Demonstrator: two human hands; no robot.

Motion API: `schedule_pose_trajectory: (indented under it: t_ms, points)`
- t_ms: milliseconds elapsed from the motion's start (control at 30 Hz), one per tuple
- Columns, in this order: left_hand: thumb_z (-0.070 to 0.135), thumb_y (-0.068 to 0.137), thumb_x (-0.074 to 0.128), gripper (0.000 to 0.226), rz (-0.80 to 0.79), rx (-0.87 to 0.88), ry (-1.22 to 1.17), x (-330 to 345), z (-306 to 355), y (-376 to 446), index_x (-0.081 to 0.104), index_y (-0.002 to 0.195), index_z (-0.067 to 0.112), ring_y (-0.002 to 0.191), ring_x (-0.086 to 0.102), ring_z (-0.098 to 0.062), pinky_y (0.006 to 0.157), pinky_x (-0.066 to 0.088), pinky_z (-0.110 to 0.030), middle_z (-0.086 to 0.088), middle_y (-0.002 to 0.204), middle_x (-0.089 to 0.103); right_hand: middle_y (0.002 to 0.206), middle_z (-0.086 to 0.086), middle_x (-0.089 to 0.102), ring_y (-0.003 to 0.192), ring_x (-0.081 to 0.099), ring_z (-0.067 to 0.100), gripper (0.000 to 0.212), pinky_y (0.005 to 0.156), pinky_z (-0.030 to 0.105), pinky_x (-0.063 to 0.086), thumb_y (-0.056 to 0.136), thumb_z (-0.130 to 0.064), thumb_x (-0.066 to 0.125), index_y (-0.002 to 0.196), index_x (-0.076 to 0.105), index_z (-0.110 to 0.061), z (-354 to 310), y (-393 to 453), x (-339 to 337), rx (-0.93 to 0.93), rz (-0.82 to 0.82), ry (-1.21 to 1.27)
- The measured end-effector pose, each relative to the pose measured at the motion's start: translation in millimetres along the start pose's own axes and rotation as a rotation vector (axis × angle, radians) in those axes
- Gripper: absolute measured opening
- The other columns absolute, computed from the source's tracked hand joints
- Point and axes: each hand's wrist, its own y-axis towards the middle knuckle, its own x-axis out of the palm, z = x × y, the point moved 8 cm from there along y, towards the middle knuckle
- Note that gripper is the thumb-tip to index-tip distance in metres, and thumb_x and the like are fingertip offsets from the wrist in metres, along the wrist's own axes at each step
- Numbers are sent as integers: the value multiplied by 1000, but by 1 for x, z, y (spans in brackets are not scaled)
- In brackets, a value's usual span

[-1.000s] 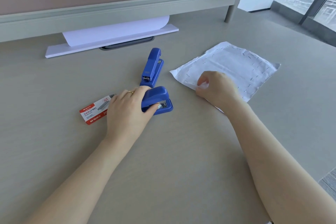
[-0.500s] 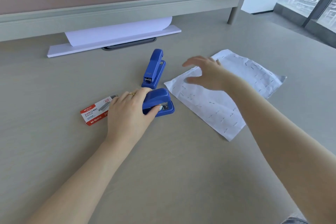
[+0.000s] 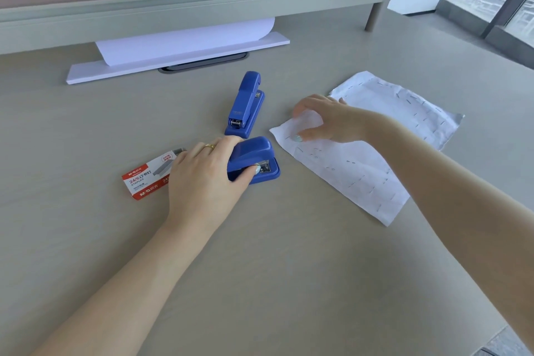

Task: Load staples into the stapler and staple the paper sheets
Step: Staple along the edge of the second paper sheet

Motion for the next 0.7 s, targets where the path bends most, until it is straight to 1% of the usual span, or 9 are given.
schedule_pose_trajectory:
  t_ms: [67, 167, 300, 333, 367, 433, 500, 600, 700]
  points:
    - [33, 70, 74, 33, -2, 3, 0, 1, 1, 0, 62, 95, 15, 63, 57, -29, 62, 33, -29, 0, 64, 65, 134, -18, 38, 123, 33, 13, 49, 114, 40, 14, 86, -39, 57, 131, 38, -39, -7, -2, 2, -3, -79, -8]
    - [34, 69, 74, 34, -8, 5, 5, 2, 1, -1, 62, 95, 15, 63, 58, -29, 62, 32, -29, 0, 64, 65, 114, -12, 43, 108, 43, 16, 45, 87, 29, 37, 89, -22, 53, 128, 44, -41, -17, 4, 8, -9, -188, 9]
    - [33, 69, 75, 34, -3, 8, 14, -1, 2, -2, 62, 95, 15, 63, 58, -29, 61, 32, -28, 0, 63, 65, 100, -3, 40, 94, 45, 20, 30, 72, 26, 38, 88, -19, 53, 113, 53, -35, -20, 7, 7, -1, -193, 38]
    - [33, 69, 75, 34, -1, 7, 14, -1, 2, -1, 62, 94, 15, 63, 58, -29, 61, 32, -28, 0, 63, 65, 102, -4, 40, 97, 44, 19, 24, 74, 27, 37, 88, -22, 53, 108, 53, -35, -19, 7, 5, -3, -181, 10]
    - [33, 69, 74, 33, 1, 7, 13, -2, 2, -1, 62, 94, 15, 63, 58, -29, 61, 32, -28, 0, 63, 65, 104, -5, 41, 102, 42, 19, 17, 84, 29, 36, 88, -24, 52, 101, 53, -35, -19, 6, 4, -9, -167, -39]
    - [33, 70, 74, 33, 1, 7, 10, -2, 1, 0, 62, 95, 15, 64, 58, -29, 61, 32, -28, 0, 64, 66, 113, -5, 42, 113, 37, 19, 8, 111, 43, 16, 89, -27, 50, 92, 52, -34, -17, 6, 1, -18, -120, -145]
    - [33, 70, 73, 33, -1, 9, 7, -2, 1, 0, 62, 95, 15, 64, 58, -29, 61, 32, -28, -1, 66, 66, 122, -5, 43, 120, 34, 19, 6, 114, 53, -6, 91, -27, 48, 88, 51, -31, -16, 6, 1, -26, -60, -192]
    - [32, 70, 74, 32, -5, 11, 4, -1, 2, -1, 62, 94, 15, 64, 58, -30, 61, 32, -28, -1, 65, 66, 119, -8, 57, 117, 48, 14, 11, 113, 55, -9, 91, -20, 45, 84, 51, -26, -17, 1, -3, -55, 57, -28]
    - [33, 71, 73, 32, -6, 16, -1, 0, 4, 0, 61, 94, 15, 63, 58, -29, 61, 33, -28, -1, 65, 66, 98, -6, 67, 102, 59, 13, 14, 116, 51, -6, 91, -16, 43, 82, 50, -26, -23, -5, -12, -61, 104, 111]
